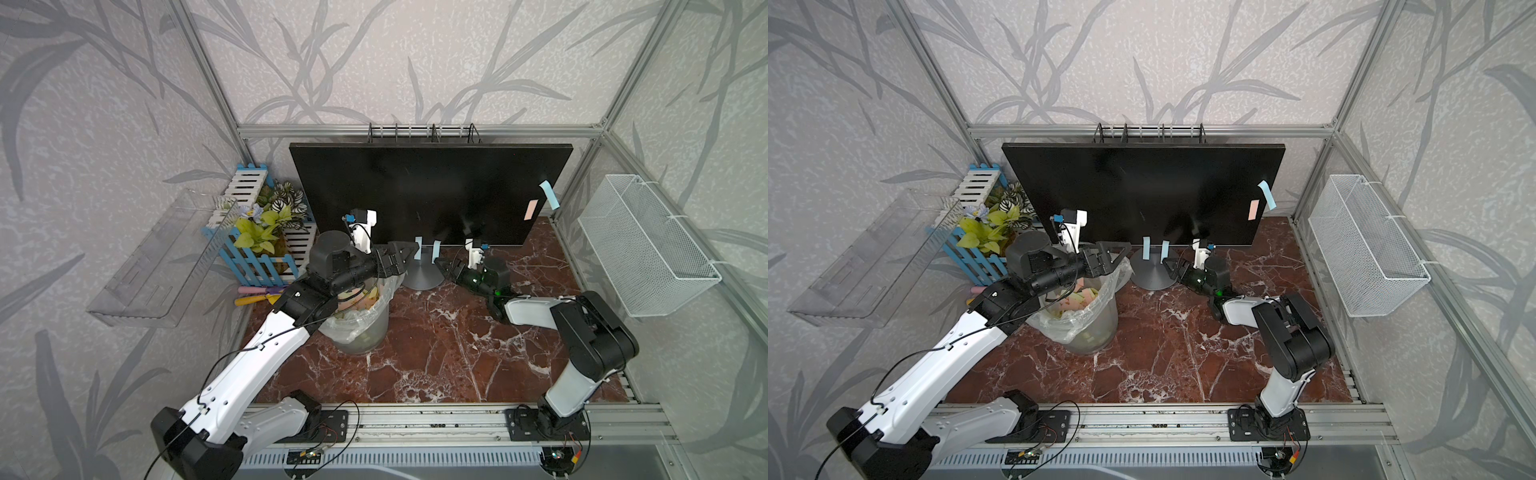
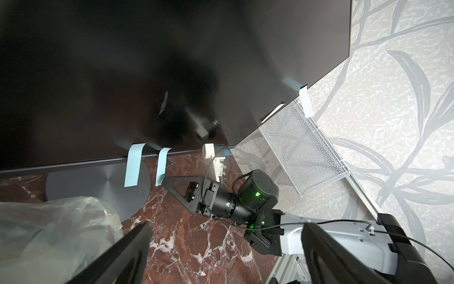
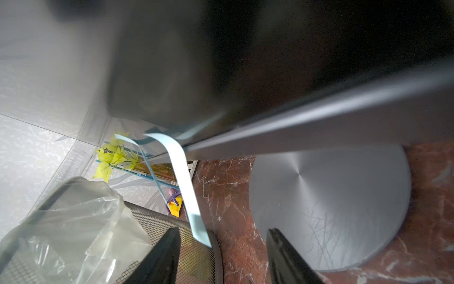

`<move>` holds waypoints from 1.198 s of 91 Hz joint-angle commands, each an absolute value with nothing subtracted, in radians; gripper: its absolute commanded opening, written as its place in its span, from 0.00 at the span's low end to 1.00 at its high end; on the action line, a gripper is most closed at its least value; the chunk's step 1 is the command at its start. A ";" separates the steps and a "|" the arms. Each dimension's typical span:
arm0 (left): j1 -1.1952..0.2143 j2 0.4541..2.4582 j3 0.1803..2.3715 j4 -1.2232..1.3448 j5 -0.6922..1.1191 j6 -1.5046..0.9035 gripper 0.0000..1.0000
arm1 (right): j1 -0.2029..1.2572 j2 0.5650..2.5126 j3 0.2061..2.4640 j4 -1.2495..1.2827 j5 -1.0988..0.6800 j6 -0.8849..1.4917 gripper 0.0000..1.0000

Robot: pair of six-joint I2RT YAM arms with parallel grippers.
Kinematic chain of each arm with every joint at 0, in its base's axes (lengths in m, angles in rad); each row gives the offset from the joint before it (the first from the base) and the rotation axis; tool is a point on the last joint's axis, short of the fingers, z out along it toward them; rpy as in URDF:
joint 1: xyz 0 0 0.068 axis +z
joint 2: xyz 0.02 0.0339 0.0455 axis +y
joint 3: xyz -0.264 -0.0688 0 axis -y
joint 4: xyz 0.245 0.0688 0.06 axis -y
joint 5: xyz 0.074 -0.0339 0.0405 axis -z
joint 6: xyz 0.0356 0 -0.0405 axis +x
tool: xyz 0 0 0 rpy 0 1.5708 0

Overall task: Remove the sticky note from the monitor
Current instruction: Tear off the sticky note from the monitor.

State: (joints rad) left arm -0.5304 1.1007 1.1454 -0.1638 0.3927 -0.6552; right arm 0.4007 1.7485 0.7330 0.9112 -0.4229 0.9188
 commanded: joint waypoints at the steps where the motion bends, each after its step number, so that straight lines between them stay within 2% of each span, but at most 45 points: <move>1: -0.536 1.102 1.180 -0.156 0.380 -0.642 1.00 | 0.393 1.797 0.750 1.087 -0.444 1.007 0.58; 23: -0.537 1.102 1.178 -0.159 0.378 -0.637 1.00 | 0.390 1.820 0.755 1.124 -0.461 1.032 0.56; 37: -0.537 1.102 1.175 -0.157 0.379 -0.637 1.00 | 0.386 1.813 0.745 1.129 -0.466 1.033 0.49; 52: -0.536 1.103 1.173 -0.156 0.377 -0.635 1.00 | 0.378 1.801 0.735 1.132 -0.472 1.033 0.34; 72: -0.537 1.101 1.173 -0.155 0.377 -0.639 1.00 | 0.371 1.785 0.713 1.135 -0.474 1.037 0.21; 91: -0.537 1.097 1.171 -0.155 0.374 -0.638 1.00 | 0.370 1.755 0.694 1.131 -0.479 1.033 0.00; 109: -0.537 1.091 1.166 -0.153 0.369 -0.640 1.00 | 0.368 1.717 0.694 1.096 -0.487 1.020 0.00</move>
State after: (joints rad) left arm -0.5304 1.1019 1.1454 -0.1642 0.3824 -0.6540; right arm 0.3782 1.7699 0.6960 1.0908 -0.4976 1.0283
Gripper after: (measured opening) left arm 0.998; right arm 0.040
